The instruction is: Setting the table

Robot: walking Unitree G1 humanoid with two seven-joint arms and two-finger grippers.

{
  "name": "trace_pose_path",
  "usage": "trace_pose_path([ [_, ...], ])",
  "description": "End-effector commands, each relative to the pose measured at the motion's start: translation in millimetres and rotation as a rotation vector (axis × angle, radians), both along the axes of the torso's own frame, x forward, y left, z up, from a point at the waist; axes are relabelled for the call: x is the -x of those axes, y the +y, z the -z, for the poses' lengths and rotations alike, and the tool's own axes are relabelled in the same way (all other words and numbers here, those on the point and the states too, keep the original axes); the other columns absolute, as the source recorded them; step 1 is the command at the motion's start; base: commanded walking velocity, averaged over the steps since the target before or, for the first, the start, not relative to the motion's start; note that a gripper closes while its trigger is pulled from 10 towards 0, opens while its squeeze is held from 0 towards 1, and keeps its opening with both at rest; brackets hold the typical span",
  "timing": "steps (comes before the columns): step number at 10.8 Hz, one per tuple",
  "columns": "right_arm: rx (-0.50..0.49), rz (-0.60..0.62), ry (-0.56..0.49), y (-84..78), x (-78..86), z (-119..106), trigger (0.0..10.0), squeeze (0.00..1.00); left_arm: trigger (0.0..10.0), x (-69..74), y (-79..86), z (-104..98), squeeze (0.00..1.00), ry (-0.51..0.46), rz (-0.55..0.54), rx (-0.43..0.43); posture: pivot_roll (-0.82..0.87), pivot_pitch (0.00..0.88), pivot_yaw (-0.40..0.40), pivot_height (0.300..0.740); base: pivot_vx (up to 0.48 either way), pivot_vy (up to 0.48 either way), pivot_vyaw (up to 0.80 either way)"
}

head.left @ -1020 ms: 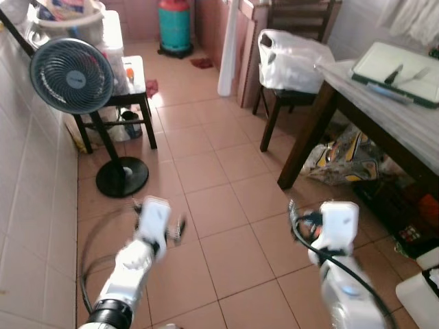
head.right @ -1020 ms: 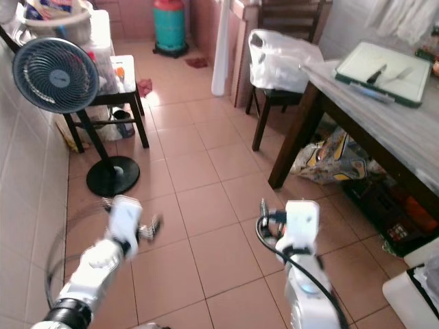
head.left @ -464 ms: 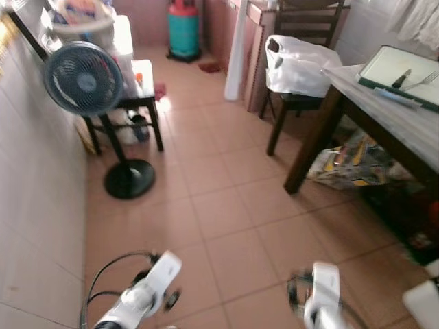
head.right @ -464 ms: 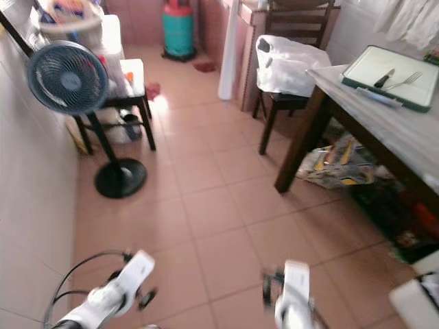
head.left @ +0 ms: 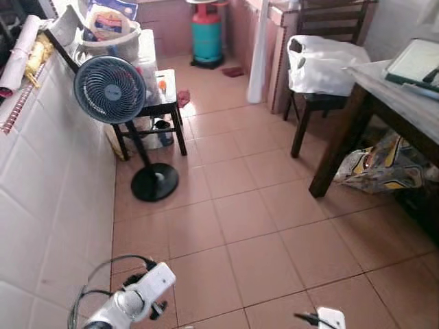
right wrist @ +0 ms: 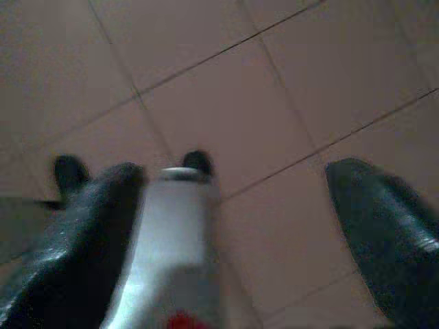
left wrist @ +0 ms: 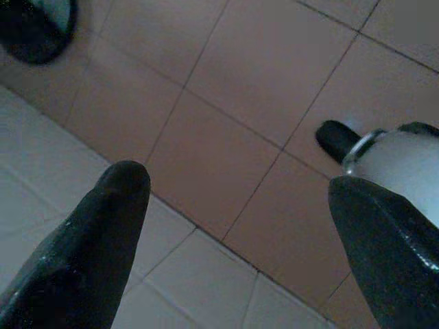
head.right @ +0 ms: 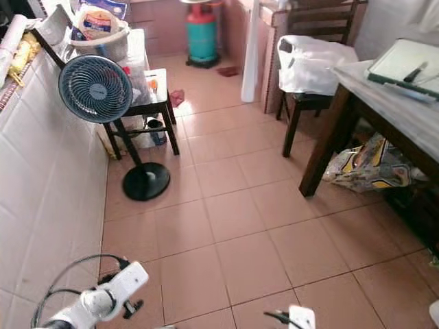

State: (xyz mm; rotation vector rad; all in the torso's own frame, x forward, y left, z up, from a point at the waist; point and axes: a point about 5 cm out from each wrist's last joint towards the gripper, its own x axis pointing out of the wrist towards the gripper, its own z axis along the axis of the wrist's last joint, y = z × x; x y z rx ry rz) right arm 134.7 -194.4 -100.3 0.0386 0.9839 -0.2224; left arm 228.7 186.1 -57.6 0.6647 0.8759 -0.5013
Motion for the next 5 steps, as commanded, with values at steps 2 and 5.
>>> trace_pose_path([
  [2, -0.011, -0.051, 0.034, 9.2, 6.4, 3.8, 10.0, 1.0, 10.0, 0.5, -5.0, 2.1, 0.0, 0.015, -0.07, 0.019, 0.2, 0.085, 0.048, 0.74, 0.0, 0.0, 0.0],
  [5, 0.017, -0.198, 0.005, 18.9, -10.8, -1.1, 10.0, 1.0, 10.0, 7.9, -8.3, 7.1, 0.0, 0.028, -0.049, 0.009, 0.18, 0.096, 0.02, 0.74, 0.0, 0.0, 0.0],
])
